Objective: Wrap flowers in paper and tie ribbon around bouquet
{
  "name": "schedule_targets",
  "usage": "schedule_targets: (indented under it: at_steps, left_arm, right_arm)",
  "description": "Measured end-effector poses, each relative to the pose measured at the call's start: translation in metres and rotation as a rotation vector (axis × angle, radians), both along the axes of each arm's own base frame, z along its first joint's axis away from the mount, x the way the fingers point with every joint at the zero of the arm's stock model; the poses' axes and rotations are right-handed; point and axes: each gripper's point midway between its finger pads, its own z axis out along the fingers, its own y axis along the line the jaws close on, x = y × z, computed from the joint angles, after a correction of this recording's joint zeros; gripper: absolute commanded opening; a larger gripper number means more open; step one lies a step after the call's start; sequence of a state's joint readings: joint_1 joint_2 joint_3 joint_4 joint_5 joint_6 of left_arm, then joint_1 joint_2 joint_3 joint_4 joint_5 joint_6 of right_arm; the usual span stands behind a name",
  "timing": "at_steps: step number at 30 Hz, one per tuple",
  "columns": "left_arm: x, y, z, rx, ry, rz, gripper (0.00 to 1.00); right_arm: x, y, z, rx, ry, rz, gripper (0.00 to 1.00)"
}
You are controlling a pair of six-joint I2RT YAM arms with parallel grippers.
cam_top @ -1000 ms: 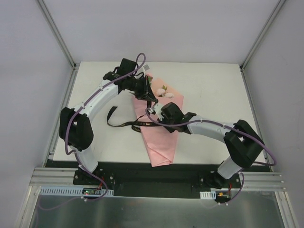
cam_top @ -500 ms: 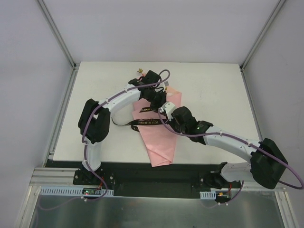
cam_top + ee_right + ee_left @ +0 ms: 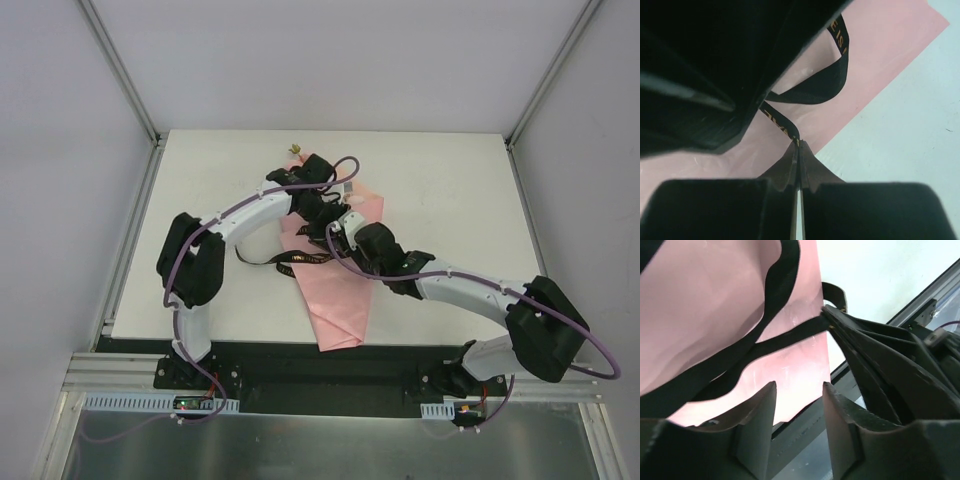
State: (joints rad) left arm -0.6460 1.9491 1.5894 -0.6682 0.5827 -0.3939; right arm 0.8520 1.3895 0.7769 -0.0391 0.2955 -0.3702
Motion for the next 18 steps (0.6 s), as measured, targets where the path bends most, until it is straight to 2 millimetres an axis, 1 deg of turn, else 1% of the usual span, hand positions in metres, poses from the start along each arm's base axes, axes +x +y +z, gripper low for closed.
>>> schedule_targets:
  at_steps: [2,3,4,5,6,7,8,10,11,12,14,16,18]
  left_arm:
    - [0.004,0.006,0.012,0.002,-0.048,0.009,0.46]
    - [0.007,0.009,0.017,0.006,-0.078,0.017,0.46]
    - [0.009,0.011,0.023,-0.001,-0.094,0.021,0.44]
    - [0.013,0.012,0.028,-0.004,-0.108,0.031,0.4]
    - [0.018,0.013,0.034,-0.014,-0.121,0.04,0.38]
    - [0.026,0.013,0.04,-0.024,-0.131,0.054,0.36]
    - [0.032,0.012,0.044,-0.034,-0.134,0.062,0.32]
    - [0.056,0.001,0.057,-0.081,-0.16,0.075,0.29]
    - [0.067,-0.004,0.057,-0.094,-0.168,0.079,0.28]
    - [0.082,-0.011,0.057,-0.112,-0.186,0.087,0.28]
    - [0.099,-0.019,0.048,-0.117,-0.192,0.096,0.28]
    - [0.11,-0.026,0.03,-0.109,-0.176,0.1,0.29]
    - [0.115,-0.031,0.013,-0.098,-0.155,0.099,0.26]
  right_arm:
    - [0.004,0.003,0.002,0.011,-0.006,-0.007,0.0]
    - [0.008,0.008,0.008,0.036,-0.023,-0.009,0.0]
    - [0.012,0.013,0.014,0.056,-0.038,-0.012,0.01]
    - [0.015,0.016,0.019,0.072,-0.05,-0.014,0.0]
    - [0.017,0.018,0.023,0.087,-0.06,-0.019,0.0]
    - [0.019,0.018,0.024,0.094,-0.063,-0.023,0.01]
    - [0.019,0.018,0.024,0.095,-0.061,-0.027,0.0]
    - [0.019,0.017,0.023,0.096,-0.057,-0.032,0.0]
    - [0.019,0.017,0.023,0.099,-0.056,-0.035,0.0]
    - [0.019,0.017,0.023,0.102,-0.055,-0.038,0.0]
    - [0.019,0.016,0.022,0.106,-0.052,-0.043,0.01]
    - [0.019,0.016,0.022,0.11,-0.049,-0.045,0.0]
    - [0.019,0.016,0.02,0.112,-0.044,-0.048,0.01]
